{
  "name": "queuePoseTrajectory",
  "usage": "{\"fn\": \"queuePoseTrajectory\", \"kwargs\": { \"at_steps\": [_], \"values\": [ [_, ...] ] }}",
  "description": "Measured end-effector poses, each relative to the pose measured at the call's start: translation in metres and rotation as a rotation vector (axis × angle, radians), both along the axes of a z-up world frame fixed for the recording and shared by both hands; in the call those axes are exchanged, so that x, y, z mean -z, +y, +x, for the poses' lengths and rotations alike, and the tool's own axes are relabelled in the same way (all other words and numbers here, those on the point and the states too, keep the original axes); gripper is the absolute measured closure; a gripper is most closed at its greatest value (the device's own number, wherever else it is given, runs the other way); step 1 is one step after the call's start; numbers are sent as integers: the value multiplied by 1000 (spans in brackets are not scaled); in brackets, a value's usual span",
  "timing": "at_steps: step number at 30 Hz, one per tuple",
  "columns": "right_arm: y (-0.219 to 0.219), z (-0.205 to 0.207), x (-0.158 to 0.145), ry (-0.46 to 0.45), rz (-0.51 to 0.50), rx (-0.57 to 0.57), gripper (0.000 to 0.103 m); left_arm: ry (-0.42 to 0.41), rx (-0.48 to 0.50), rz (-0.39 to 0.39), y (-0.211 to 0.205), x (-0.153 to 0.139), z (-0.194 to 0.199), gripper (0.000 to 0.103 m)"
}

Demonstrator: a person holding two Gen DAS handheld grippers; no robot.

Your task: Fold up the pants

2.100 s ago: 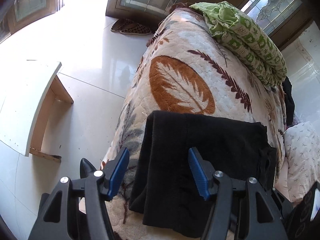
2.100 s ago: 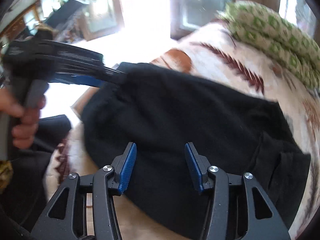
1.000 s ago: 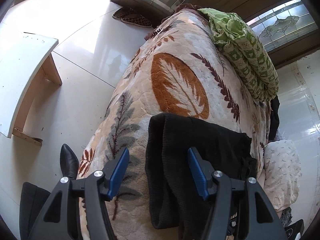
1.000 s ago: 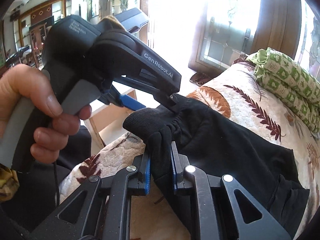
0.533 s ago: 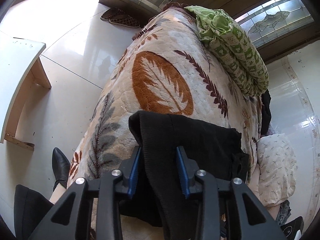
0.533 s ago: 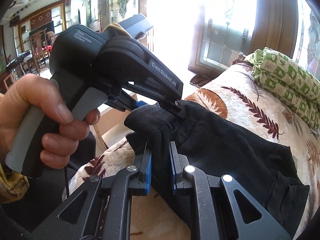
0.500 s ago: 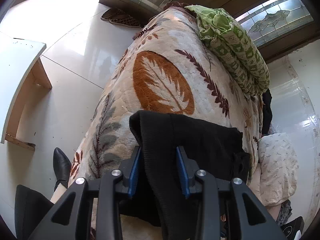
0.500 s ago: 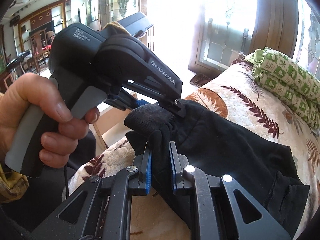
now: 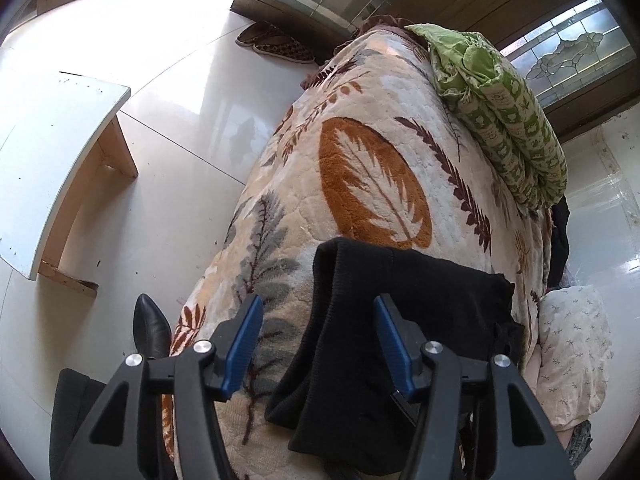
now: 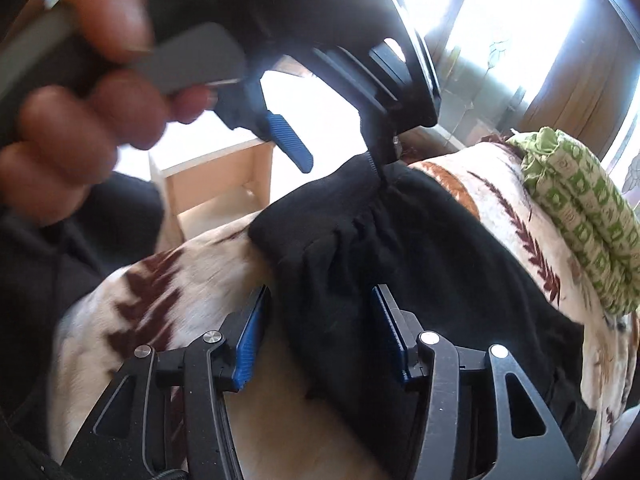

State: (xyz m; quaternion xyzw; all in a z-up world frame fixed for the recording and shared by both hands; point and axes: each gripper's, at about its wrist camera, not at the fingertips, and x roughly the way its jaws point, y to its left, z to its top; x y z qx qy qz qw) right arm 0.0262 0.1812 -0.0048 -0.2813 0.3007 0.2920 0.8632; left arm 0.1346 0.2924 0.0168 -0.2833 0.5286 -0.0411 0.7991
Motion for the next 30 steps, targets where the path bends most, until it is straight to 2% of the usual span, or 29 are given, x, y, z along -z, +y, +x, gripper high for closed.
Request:
{"fn": "queuePoseTrajectory", "kwargs": {
  "at_steps": [2,3,4,5,7,9,11,16,21,23,24,27,30],
  "values": [
    [4,6,-1,1,-10,2,67,5,-10,-10,3,1,0,43],
    [2,9,-3,11,-1,3,69,7,-14,-20,3,2,0,43],
    [-1,10,-6,27,22,5,76,7,-15,-31,4,3,0,43],
    [-7,13,-10,57,67,13,83,3,-14,-44,4,3,-1,43],
    [-27,26,-21,171,214,57,86,-9,-3,-68,1,1,-2,43],
    [-46,35,-31,249,341,96,88,-16,13,-79,-4,0,-1,43],
    [-56,38,-38,280,402,111,88,-12,24,-79,-9,0,-1,43],
    [-58,33,-44,272,407,109,88,-9,29,-142,-11,4,0,43],
    [-54,29,-44,272,404,110,88,9,41,-155,-20,10,0,45],
    [-54,31,-43,271,401,109,88,-1,51,-144,-24,8,0,58],
    [-53,32,-42,271,398,108,88,-13,58,-135,-25,6,0,69],
    [-53,31,-42,270,397,109,88,-46,74,-97,-30,-2,-2,76],
    [-54,30,-42,267,399,109,88,-62,77,-78,-33,-7,-3,79]
  ]
}}
